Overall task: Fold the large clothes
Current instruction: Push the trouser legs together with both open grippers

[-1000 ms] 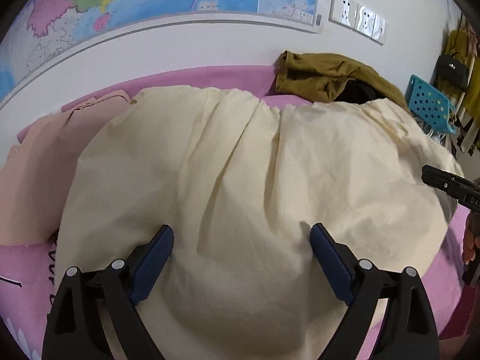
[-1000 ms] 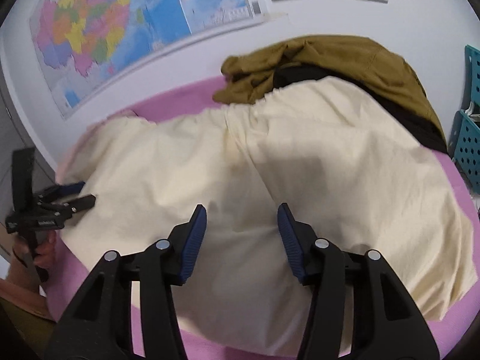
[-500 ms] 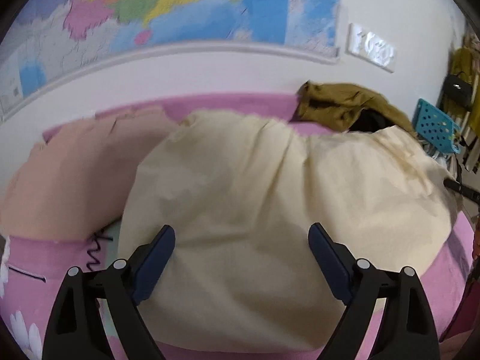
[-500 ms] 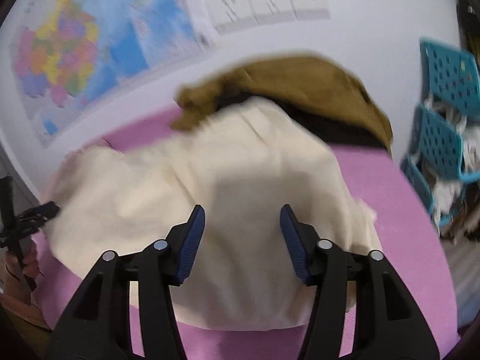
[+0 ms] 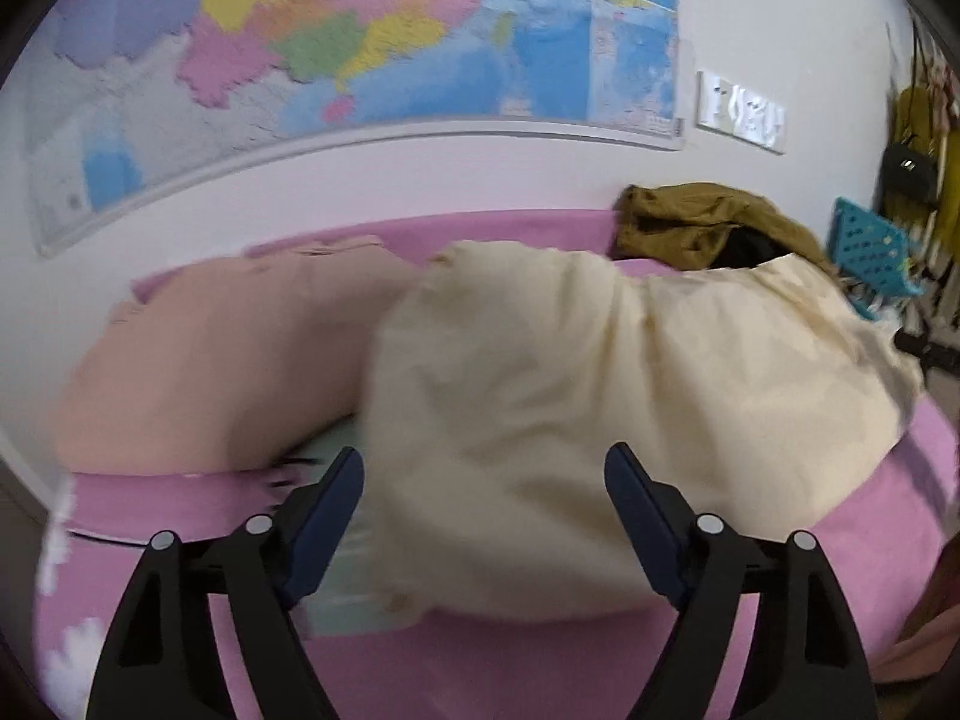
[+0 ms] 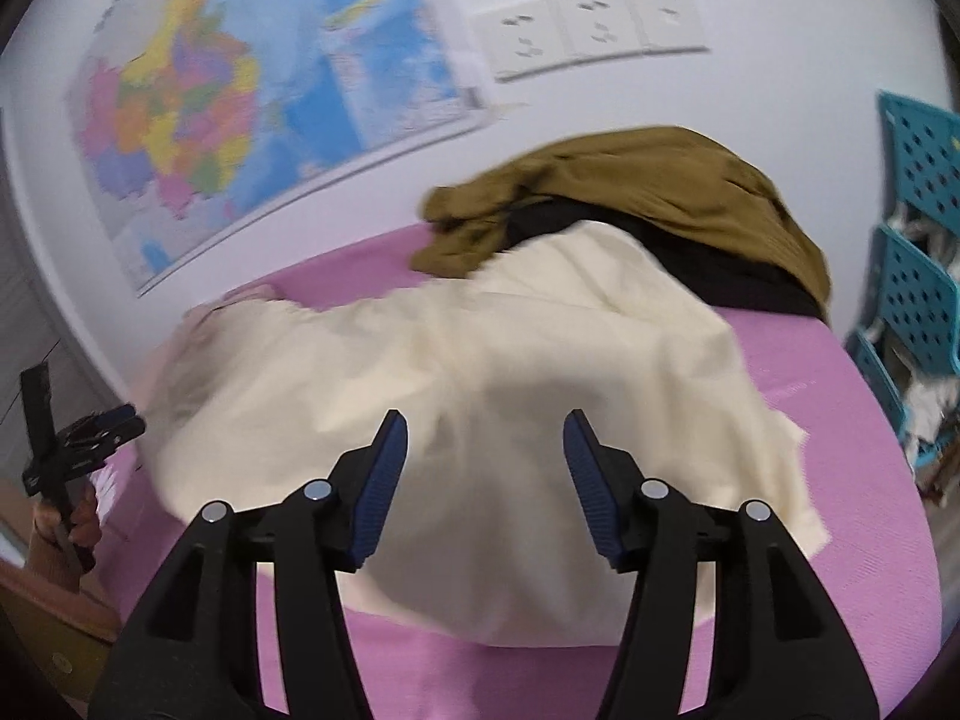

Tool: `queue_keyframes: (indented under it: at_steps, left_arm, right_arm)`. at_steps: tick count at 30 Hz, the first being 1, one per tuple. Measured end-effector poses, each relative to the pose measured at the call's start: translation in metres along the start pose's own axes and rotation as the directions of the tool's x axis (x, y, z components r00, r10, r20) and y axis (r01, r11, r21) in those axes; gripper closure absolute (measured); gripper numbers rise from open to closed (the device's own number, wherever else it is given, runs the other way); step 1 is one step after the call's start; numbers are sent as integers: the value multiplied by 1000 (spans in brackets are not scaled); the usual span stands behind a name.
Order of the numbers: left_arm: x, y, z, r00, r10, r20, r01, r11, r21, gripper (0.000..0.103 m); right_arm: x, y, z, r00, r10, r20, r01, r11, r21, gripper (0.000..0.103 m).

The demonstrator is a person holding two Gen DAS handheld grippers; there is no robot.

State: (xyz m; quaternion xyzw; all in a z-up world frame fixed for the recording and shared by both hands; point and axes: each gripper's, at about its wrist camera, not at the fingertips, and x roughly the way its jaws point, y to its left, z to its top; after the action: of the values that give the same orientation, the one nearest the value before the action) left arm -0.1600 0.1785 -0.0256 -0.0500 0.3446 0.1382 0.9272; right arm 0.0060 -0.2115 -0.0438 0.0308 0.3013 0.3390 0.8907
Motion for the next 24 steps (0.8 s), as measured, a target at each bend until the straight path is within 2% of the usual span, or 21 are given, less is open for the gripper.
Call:
queue_keyframes:
  at_steps: [4,8,11,14,15,19,21,24]
  left_arm:
    - [5,19,-13,999,8,-51,-10,999,-50,37]
    - [24,31,-27,994,-28,-107,16,993,-113,40]
    - [25,30,-26,992,-10,-122,-5,992,-123,36]
    - [10,20,-18,995,47,-92,-56,995,-88,34]
    - [3,13,-15,997,43,-64,-48,996,-71,33]
    - [-20,-28,-5,998,-46,51,44,998,46,22]
    - [-16,-45,-3,993,-110,45,106,991,87,22]
    - [8,-67,-5,993,-120,-13,121,985,120,22]
  right_arm:
    - [17,23,-6,998,52,-39,-54,997,-61,49]
    - [45,21,-18,991,31,-129,-37,998,-44,50]
    - [45,18,-19,991,45,-127,-46,999,-5,50]
    - [35,23,-14,993,36,-110,-38,999,-11,48]
    - [32,25,-13,994,45,-102,-47,999,-15,48]
    - [19,45,-7,994,93,-60,-96,994,-56,46]
    - [20,59,-8,991,121,-64,-126,988,-87,46]
    - [31,72,-17,987,113,-111,-127,984,-128,46]
